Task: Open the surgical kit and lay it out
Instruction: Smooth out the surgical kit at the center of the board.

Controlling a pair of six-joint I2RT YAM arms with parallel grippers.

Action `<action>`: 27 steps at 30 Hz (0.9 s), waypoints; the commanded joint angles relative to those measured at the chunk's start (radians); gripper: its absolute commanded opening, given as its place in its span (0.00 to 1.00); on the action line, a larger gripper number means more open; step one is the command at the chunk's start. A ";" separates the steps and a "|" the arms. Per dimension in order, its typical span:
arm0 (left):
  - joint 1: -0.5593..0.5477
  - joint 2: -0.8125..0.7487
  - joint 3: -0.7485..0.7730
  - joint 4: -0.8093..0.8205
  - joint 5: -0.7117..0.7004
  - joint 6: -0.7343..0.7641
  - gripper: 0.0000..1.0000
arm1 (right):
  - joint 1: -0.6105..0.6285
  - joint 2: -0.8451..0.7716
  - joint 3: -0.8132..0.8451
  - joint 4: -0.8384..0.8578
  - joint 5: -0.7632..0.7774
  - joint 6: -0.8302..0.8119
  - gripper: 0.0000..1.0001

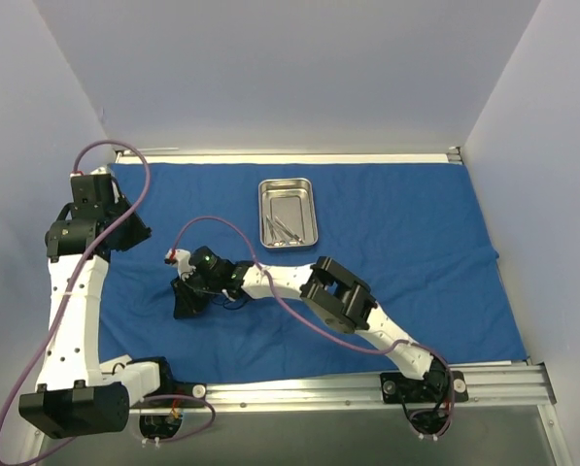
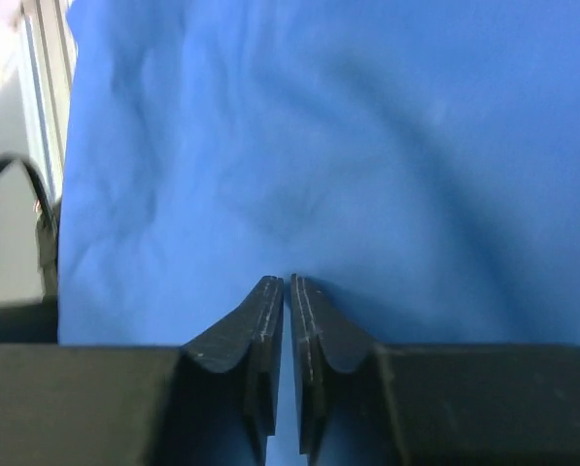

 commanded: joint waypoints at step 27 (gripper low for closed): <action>0.283 0.076 -0.362 0.182 0.240 0.019 0.02 | -0.169 -0.003 -0.058 0.003 0.177 -0.269 0.00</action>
